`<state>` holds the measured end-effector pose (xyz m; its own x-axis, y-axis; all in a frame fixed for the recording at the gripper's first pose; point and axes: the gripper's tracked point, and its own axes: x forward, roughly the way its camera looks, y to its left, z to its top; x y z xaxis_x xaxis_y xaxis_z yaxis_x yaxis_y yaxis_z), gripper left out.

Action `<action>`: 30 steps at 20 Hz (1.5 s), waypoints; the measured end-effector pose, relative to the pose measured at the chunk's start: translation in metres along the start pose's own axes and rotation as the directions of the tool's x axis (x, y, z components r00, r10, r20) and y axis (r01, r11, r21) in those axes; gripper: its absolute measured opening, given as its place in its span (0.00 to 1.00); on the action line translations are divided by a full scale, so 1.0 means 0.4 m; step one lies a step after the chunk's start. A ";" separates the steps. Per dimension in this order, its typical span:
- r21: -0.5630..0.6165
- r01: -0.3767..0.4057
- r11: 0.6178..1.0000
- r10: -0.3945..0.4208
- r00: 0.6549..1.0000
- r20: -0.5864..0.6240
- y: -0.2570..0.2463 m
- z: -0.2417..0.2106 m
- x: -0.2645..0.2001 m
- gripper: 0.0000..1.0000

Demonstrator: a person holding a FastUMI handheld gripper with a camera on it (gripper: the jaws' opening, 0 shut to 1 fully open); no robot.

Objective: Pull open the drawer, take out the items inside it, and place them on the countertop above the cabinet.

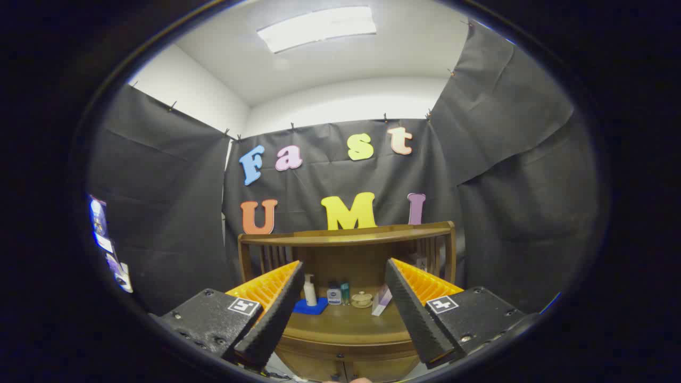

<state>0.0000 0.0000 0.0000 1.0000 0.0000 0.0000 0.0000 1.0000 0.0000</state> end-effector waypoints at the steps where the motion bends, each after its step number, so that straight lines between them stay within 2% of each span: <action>1: 0.000 -0.001 1.000 0.001 1.000 0.003 0.001 0.000 -0.001 0.99; 11: 0.008 0.038 0.999 -0.038 0.999 0.005 -0.013 -0.015 0.011 0.99; 20: -0.007 0.012 1.000 -0.012 1.000 0.010 0.029 -0.043 0.017 0.99; 26: 0.024 0.009 1.000 -0.008 1.000 -0.030 0.033 -0.155 0.049 0.99; 30: 0.015 0.008 1.000 -0.007 0.998 -0.065 0.039 -0.276 0.085 0.99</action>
<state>0.0341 0.0156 -0.1104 0.9978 -0.0074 -0.0655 0.0084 0.9999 0.0147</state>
